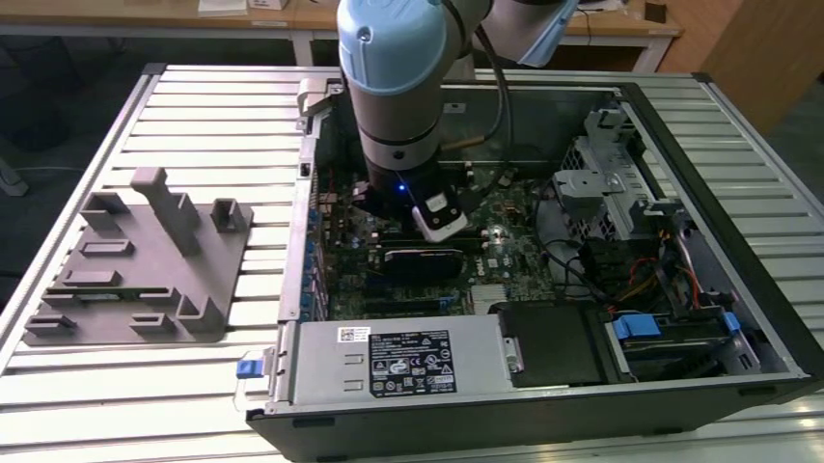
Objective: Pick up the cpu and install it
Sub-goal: 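Install the second cpu locking lever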
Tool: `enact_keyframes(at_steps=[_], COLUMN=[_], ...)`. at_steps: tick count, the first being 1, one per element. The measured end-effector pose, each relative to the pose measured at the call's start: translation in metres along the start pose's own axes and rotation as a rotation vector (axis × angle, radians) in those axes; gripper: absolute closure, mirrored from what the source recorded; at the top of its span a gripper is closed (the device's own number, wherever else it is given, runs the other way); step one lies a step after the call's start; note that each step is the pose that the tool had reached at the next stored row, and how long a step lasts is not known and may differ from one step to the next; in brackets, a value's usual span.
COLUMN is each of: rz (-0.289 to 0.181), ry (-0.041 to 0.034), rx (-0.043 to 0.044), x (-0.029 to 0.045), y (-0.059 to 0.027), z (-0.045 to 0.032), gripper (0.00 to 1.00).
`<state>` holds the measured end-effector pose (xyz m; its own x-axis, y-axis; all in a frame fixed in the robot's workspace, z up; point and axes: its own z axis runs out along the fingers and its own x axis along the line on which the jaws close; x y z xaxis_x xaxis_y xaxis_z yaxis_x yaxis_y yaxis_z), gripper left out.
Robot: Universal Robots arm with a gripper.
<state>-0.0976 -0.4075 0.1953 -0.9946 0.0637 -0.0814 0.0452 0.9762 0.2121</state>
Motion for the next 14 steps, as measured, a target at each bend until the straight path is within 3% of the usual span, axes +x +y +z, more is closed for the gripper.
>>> enact_keyframes(at_steps=[4, 14], rz=[0.002, 0.001], ry=[0.0005, 0.001], rx=[-0.0185, -0.0216], x=[0.0001, 0.0089], y=[-0.0001, -0.0009], z=[0.0009, 0.0018], gripper=[0.89, 0.89])
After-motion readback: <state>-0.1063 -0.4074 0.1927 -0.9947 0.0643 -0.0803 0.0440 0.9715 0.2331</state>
